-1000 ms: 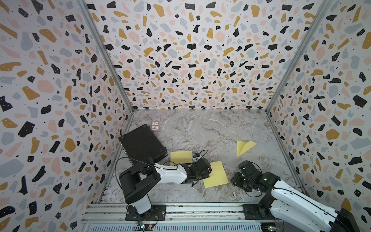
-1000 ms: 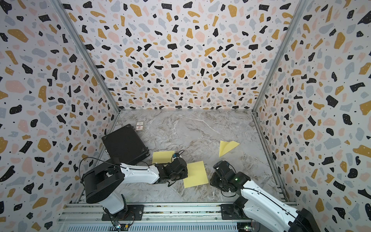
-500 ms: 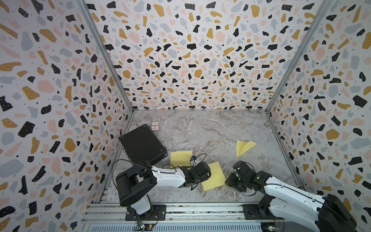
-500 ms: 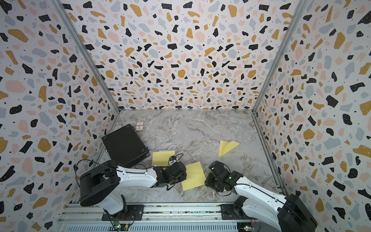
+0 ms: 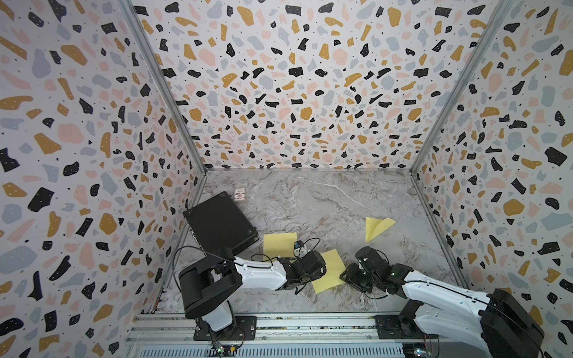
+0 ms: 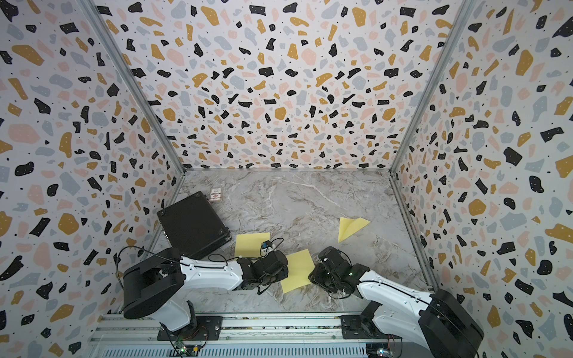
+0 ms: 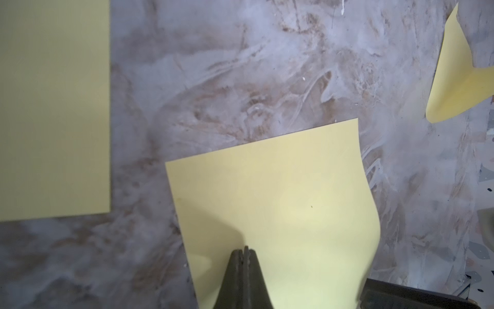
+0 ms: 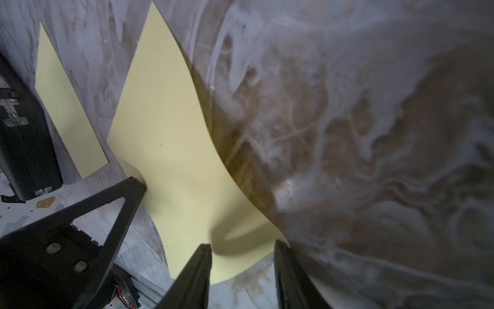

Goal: Fold the square paper diagonally
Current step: Fold the paper at the center of the board.

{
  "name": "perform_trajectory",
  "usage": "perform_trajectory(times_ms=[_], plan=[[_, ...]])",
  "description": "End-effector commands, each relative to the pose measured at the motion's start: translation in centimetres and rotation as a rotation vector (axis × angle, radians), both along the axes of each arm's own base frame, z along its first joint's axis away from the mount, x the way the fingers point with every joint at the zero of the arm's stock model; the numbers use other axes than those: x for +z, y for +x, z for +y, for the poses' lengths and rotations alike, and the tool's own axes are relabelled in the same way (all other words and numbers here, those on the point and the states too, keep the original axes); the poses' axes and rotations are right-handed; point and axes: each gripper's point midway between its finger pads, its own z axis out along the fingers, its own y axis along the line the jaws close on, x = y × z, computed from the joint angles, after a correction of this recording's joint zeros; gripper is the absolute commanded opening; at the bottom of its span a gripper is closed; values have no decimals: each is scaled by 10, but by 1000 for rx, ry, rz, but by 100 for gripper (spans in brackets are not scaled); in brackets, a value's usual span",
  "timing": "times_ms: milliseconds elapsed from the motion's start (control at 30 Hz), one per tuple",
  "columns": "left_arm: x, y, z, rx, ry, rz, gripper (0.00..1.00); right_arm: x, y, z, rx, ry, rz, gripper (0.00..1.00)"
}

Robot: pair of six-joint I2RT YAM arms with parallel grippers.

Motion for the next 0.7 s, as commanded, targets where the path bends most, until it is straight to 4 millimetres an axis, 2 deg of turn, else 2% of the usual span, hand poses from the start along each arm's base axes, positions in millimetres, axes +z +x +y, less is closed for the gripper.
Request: perform_trajectory(times_ms=[0,300,467,667], plan=[[-36,-24,45,-3,184,90,0,-9,5,-5,-50,1,-31,47],[-39,-24,45,-8,192,88,0,19,34,25,-53,161,-180,52],[-39,-24,47,-2,189,83,0,48,50,45,-11,296,-327,54],[-41,-25,48,5,190,85,0,81,56,67,60,430,-444,56]])
